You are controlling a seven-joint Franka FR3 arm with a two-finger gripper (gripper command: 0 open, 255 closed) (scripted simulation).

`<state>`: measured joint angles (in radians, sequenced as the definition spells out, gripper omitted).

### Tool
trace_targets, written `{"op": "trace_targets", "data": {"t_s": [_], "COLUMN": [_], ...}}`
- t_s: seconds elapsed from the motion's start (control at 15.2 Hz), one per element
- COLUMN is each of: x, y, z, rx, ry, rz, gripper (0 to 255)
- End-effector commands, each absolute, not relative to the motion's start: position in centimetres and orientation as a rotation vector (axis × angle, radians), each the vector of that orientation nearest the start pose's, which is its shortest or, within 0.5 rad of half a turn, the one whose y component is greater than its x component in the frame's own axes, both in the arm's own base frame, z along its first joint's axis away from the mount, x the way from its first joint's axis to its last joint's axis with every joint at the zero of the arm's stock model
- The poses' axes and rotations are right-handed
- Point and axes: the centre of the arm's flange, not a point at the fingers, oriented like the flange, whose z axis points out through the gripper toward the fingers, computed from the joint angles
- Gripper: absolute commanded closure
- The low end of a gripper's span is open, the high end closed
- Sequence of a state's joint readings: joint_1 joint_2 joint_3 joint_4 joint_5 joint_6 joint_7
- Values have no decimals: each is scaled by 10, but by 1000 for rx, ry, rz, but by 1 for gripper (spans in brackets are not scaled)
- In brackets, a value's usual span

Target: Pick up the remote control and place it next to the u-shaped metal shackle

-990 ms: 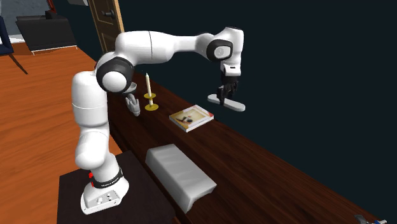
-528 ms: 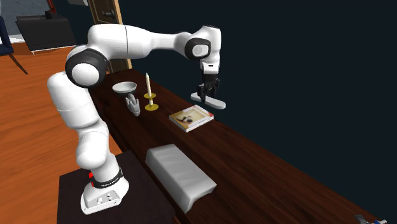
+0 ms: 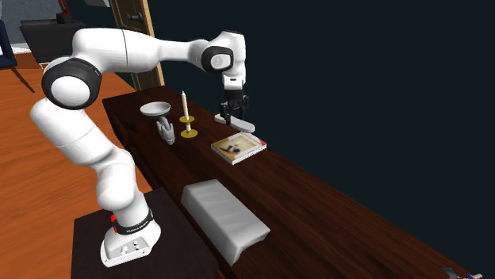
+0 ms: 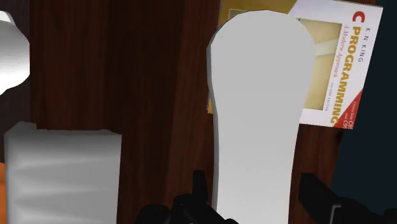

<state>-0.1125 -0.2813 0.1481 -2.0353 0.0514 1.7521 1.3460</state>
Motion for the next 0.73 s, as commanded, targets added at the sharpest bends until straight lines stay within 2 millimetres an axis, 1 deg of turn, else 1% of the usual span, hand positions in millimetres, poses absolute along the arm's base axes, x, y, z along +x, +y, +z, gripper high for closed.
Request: {"op": "trace_targets", "data": {"t_s": [0.0, 0.66], "x": [451, 353], "y": [43, 131], "z": [560, 561], "rx": [-2472, -2472], "ry": [1932, 1932], "rz": [14, 14], "gripper": [255, 255]}}
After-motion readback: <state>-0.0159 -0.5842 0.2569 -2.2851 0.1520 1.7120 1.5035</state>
